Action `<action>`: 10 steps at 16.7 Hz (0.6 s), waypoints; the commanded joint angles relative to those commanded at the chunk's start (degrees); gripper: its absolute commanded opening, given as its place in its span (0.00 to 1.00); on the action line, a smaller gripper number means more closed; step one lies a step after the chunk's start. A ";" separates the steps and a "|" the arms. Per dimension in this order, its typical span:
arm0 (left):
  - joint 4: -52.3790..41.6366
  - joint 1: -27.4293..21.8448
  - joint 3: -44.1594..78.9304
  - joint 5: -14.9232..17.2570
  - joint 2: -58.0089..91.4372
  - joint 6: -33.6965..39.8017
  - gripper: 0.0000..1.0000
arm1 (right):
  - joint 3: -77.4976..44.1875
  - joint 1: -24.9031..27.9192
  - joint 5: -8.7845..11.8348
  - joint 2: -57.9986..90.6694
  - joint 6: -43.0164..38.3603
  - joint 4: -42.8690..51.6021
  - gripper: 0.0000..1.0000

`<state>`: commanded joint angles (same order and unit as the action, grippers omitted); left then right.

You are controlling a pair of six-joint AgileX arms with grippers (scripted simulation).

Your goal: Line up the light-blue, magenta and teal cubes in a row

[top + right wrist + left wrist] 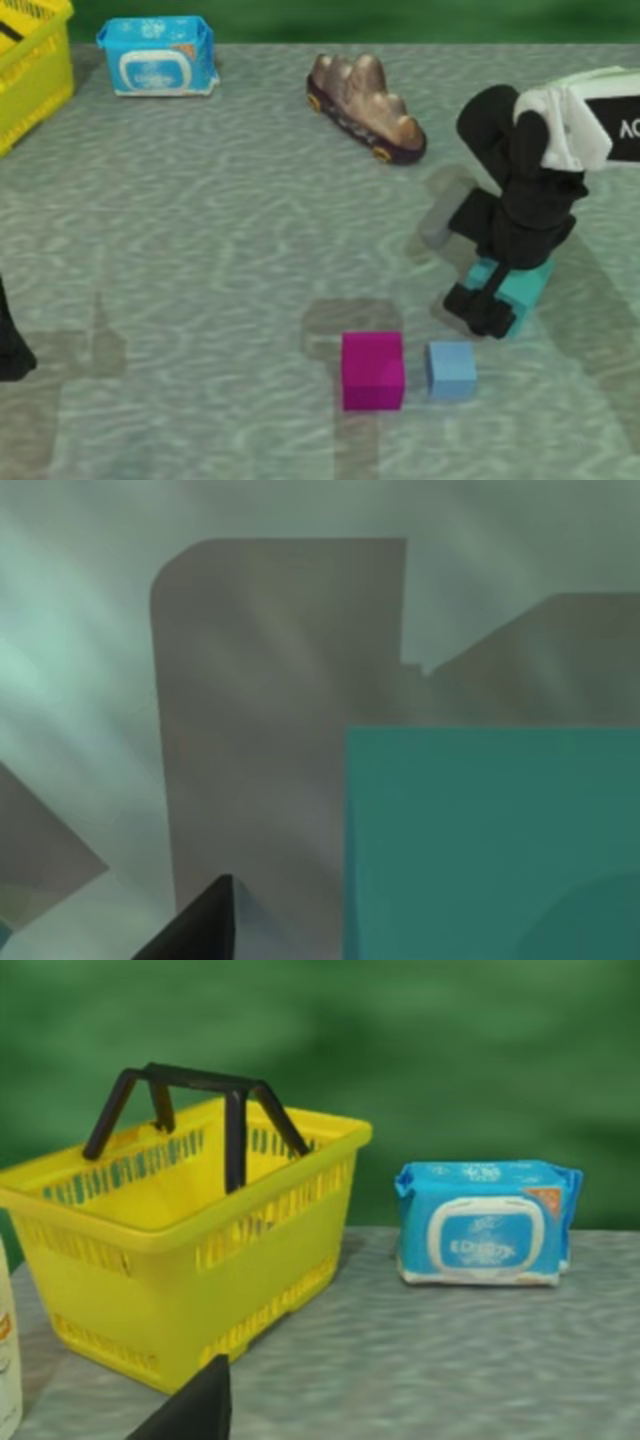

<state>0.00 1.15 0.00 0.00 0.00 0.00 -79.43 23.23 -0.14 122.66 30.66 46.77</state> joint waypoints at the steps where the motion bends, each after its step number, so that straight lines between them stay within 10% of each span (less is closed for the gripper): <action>1: 0.00 0.00 0.00 0.00 0.00 0.00 1.00 | 0.00 0.00 0.00 0.00 0.00 0.00 0.92; 10: 0.00 0.00 0.00 0.00 0.00 0.00 1.00 | 0.00 0.00 0.00 0.00 0.00 0.00 0.25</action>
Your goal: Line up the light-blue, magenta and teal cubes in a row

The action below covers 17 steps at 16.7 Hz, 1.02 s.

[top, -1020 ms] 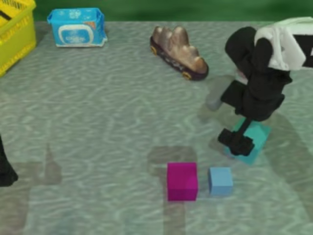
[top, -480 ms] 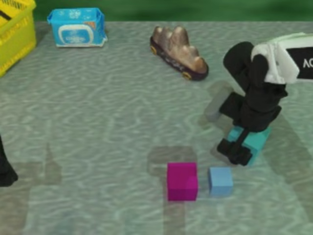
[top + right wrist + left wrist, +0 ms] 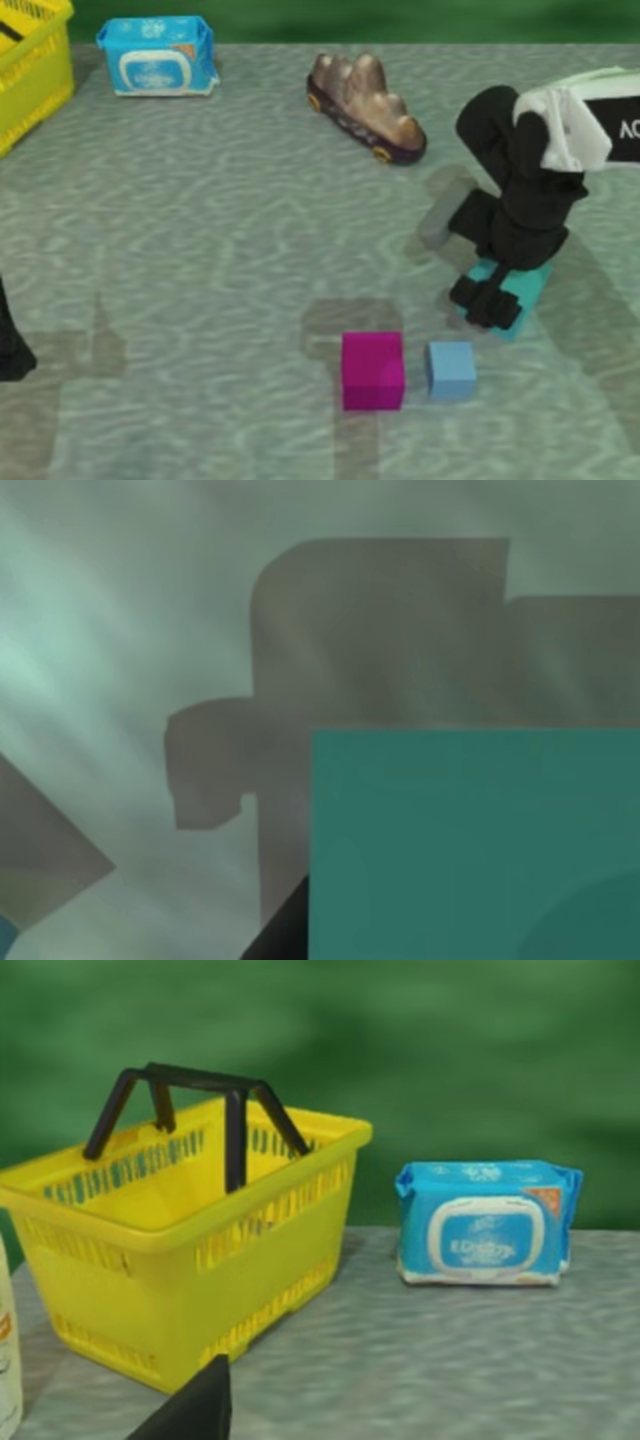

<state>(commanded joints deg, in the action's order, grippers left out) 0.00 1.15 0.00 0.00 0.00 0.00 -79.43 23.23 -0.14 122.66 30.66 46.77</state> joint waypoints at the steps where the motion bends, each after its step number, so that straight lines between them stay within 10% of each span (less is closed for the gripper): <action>1: 0.00 0.00 0.00 0.00 0.00 0.00 1.00 | 0.00 0.00 0.00 0.00 0.00 0.00 0.17; 4: 0.00 0.00 0.00 0.00 0.00 0.00 1.00 | 0.00 0.00 0.00 0.00 0.00 0.00 0.00; 17: 0.00 0.00 0.00 0.00 0.00 0.00 1.00 | -4.16 -0.09 0.27 -3.10 -0.41 7.44 0.00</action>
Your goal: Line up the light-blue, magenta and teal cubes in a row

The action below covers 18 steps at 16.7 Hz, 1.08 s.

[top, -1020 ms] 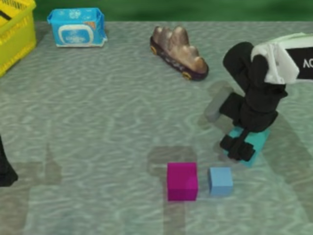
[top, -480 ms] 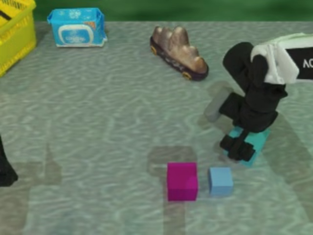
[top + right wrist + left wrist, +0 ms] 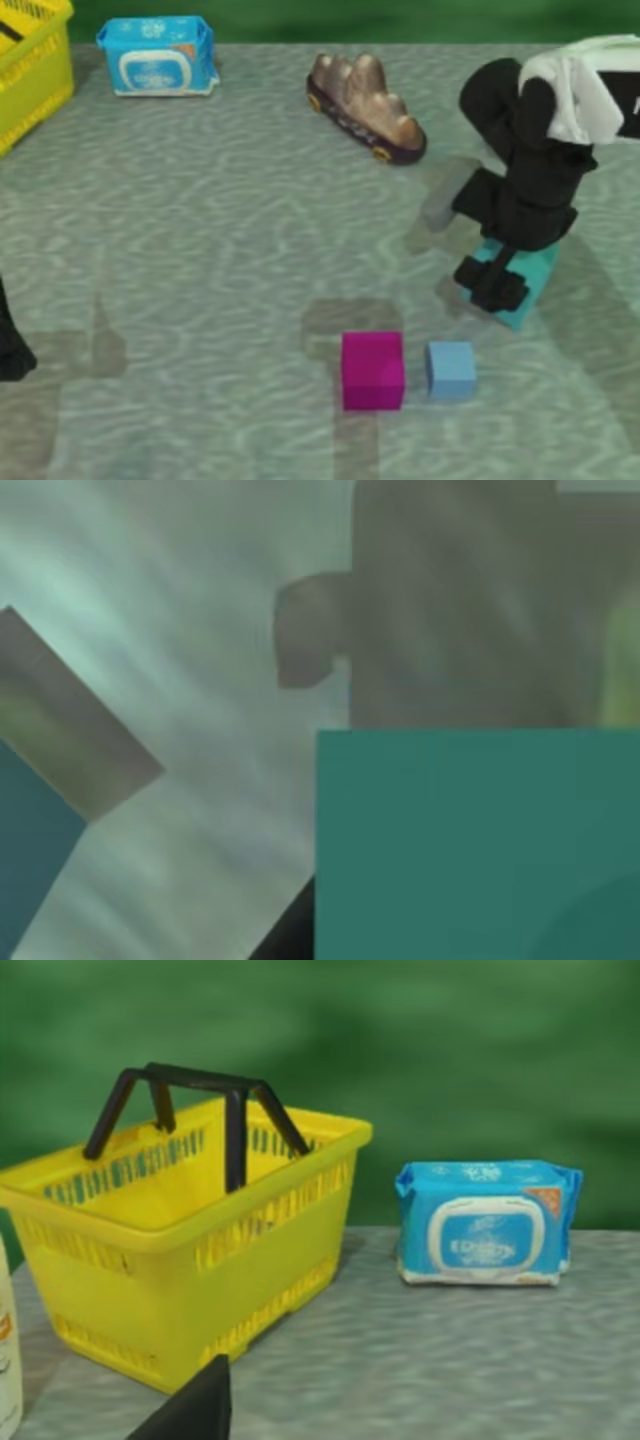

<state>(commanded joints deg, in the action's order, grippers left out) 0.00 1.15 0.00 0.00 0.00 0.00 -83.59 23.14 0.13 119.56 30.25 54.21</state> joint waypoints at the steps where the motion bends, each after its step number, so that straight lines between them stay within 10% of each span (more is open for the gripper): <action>1: 0.00 0.00 0.00 0.00 0.00 0.00 1.00 | -1.33 0.16 0.01 -0.89 0.10 2.58 0.00; 10: 0.00 0.00 0.00 0.00 0.00 0.00 1.00 | -4.98 1.04 0.03 -2.45 0.29 7.37 0.00; 18: 0.00 0.00 0.00 0.00 0.00 0.00 1.00 | -29.45 18.45 -0.03 11.35 1.67 18.76 0.00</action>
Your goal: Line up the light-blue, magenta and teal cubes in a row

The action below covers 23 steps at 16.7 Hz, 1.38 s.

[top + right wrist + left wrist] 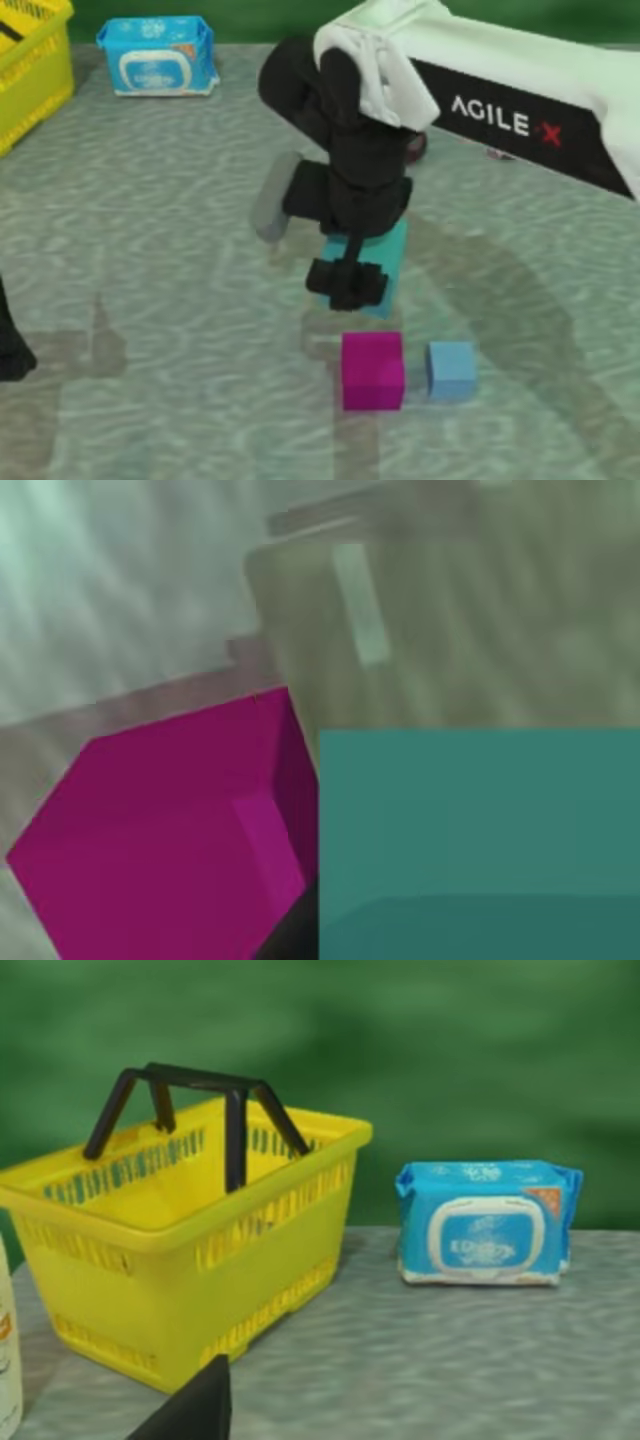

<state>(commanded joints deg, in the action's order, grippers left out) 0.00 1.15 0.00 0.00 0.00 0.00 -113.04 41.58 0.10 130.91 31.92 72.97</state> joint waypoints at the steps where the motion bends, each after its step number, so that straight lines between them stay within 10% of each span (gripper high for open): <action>1: 0.00 0.00 0.00 0.00 0.00 0.00 1.00 | -3.89 2.77 0.00 1.92 0.24 1.65 0.00; 7: 0.00 0.00 0.00 0.00 0.00 0.00 1.00 | -18.10 14.28 -0.18 8.91 1.03 7.89 0.00; 23: 0.00 0.00 0.00 0.00 0.00 0.00 1.00 | -3.56 14.68 -0.20 9.65 0.93 -7.39 0.00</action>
<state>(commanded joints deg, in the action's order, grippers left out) 0.00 1.15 0.00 0.00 0.00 0.00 -116.60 56.26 -0.10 140.56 32.85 65.58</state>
